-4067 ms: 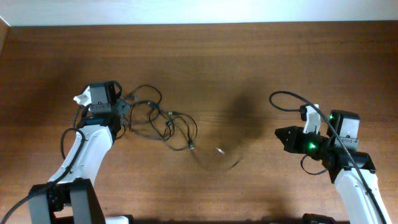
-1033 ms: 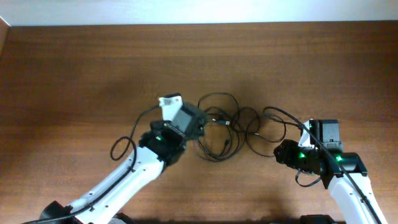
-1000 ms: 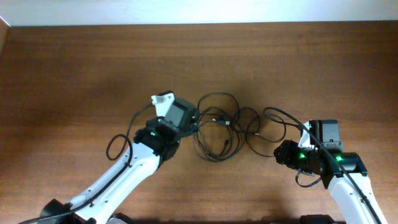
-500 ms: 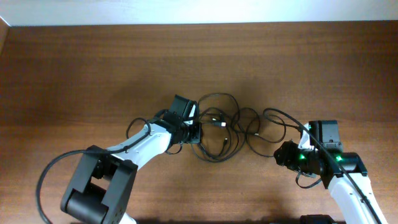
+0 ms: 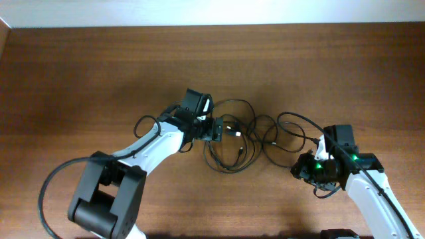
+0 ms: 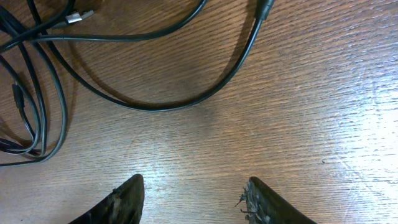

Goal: Untangle cables

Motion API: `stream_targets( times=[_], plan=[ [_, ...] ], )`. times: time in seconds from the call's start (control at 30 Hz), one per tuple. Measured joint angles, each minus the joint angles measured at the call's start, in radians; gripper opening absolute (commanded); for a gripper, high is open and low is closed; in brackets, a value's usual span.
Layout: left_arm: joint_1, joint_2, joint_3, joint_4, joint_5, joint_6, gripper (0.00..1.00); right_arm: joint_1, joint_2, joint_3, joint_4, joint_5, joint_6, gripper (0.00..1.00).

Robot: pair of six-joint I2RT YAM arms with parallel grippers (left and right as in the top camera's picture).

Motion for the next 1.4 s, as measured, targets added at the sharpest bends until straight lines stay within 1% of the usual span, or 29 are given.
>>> stream_targets(
  times=[0.03, 0.1, 0.17, 0.23, 0.27, 0.3, 0.33, 0.37, 0.4, 0.5, 0.53, 0.57, 0.6, 0.63, 0.73, 0.77, 0.83, 0.87, 0.9, 0.93, 0.97, 1.0, 1.07, 1.13, 1.17, 1.23, 1.3, 1.33, 1.4],
  plan=[
    [0.000, 0.019, 0.000, -0.001, 0.006, 0.007, 0.98, 0.000, 0.000, 0.000, 0.000, 0.000, 0.000, 0.53],
    [0.000, 0.043, 0.004, -0.046, 0.010, 0.016, 0.84, 0.000, 0.000, 0.000, -0.009, 0.000, 0.000, 0.53],
    [0.000, 0.044, 0.006, -0.068, 0.002, 0.026, 0.93, 0.000, 0.000, 0.000, -0.026, 0.000, 0.000, 0.53],
    [0.000, 0.044, 0.007, -0.063, 0.009, 0.007, 0.92, 0.000, 0.000, 0.000, -0.030, 0.000, 0.000, 0.53],
    [0.000, 0.044, 0.010, -0.061, 0.034, 0.002, 0.96, 0.000, 0.000, 0.000, -0.030, 0.000, 0.000, 0.53],
    [0.003, 0.045, 0.018, -0.064, 0.113, 0.014, 0.99, 0.000, 0.000, 0.000, -0.045, 0.000, 0.000, 0.53],
    [0.003, 0.045, 0.032, -0.069, 0.206, 0.053, 0.99, 0.000, 0.000, 0.000, -0.058, 0.000, 0.000, 0.53],
    [0.002, 0.045, 0.045, -0.068, 0.227, 0.074, 0.99, 0.000, 0.000, 0.000, -0.060, 0.000, 0.000, 0.54],
    [0.007, 0.045, 0.057, -0.053, 0.183, 0.081, 0.99, 0.000, 0.001, 0.000, -0.060, 0.000, 0.000, 0.53],
    [0.063, 0.045, 0.065, -0.017, 0.064, 0.092, 0.91, 0.000, 0.001, 0.000, -0.060, 0.000, 0.000, 0.53],
    [0.084, 0.045, 0.065, -0.014, 0.035, 0.097, 0.87, 0.000, 0.001, 0.000, -0.060, 0.000, 0.000, 0.53],
    [0.085, 0.048, 0.065, -0.014, 0.024, 0.100, 0.87, 0.000, 0.001, 0.000, -0.060, 0.000, 0.000, 0.53],
    [0.085, 0.067, 0.068, -0.011, 0.020, 0.104, 0.92, 0.000, 0.001, 0.000, -0.060, 0.000, 0.000, 0.53],
    [0.084, 0.109, 0.071, -0.010, 0.034, 0.108, 0.94, 0.000, 0.001, 0.000, -0.060, 0.000, 0.000, 0.54],
    [0.084, 0.111, 0.076, 0.000, 0.123, 0.123, 0.94, 0.000, 0.001, 0.000, -0.060, 0.000, 0.000, 0.54],
    [0.084, 0.111, 0.076, 0.000, 0.134, 0.132, 0.91, 0.000, 0.001, 0.000, -0.060, 0.000, 0.000, 0.54],
    [0.084, 0.112, 0.076, 0.000, 0.150, 0.149, 0.80, 0.000, 0.001, 0.000, -0.060, 0.000, 0.000, 0.54],
    [0.084, 0.112, 0.079, -0.019, 0.151, 0.158, 0.66, 0.000, 0.001, 0.000, -0.059, 0.000, 0.000, 0.54],
    [0.084, 0.113, 0.081, -0.039, 0.157, 0.167, 0.56, 0.000, 0.001, 0.000, -0.056, 0.000, 0.000, 0.54],
    [0.082, 0.118, 0.086, -0.055, 0.158, 0.171, 0.20, 0.000, 0.001, 0.000, -0.055, 0.000, 0.000, 0.54],
    [0.075, 0.132, 0.098, -0.066, 0.162, 0.175, 0.06, 0.000, 0.001, 0.000, -0.055, 0.000, 0.001, 0.54],
    [0.069, 0.139, 0.105, -0.085, 0.165, 0.174, 0.00, 0.000, 0.001, 0.000, -0.055, 0.000, 0.001, 0.54],
    [0.053, 0.150, 0.126, -0.157, 0.154, 0.168, 0.00, 0.000, 0.001, 0.000, -0.055, 0.000, 0.000, 0.54],
    [0.067, 0.145, 0.193, -0.332, 0.033, 0.147, 0.00, 0.000, 0.001, 0.000, -0.052, 0.000, 0.000, 0.53],
    [0.090, 0.135, 0.232, -0.375, -0.004, 0.144, 0.00, 0.000, 0.001, 0.000, -0.052, 0.000, 0.002, 0.53],
    [0.124, 0.026, 0.341, -0.373, -0.031, 0.143, 0.00, 0.000, 0.001, 0.000, -0.055, 0.000, 0.001, 0.53],
    [0.149, -0.217, 0.448, -0.333, -0.056, 0.138, 0.00, 0.000, 0.001, 0.000, -0.055, 0.000, 0.001, 0.53],
    [0.149, -0.247, 0.452, -0.350, -0.075, 0.136, 0.00, 0.000, 0.001, 0.000, -0.051, 0.000, 0.001, 0.53],
    [0.149, -0.237, 0.446, -0.419, -0.087, 0.105, 0.00, 0.000, 0.001, 0.000, -0.051, 0.000, 0.001, 0.53]
  ],
)
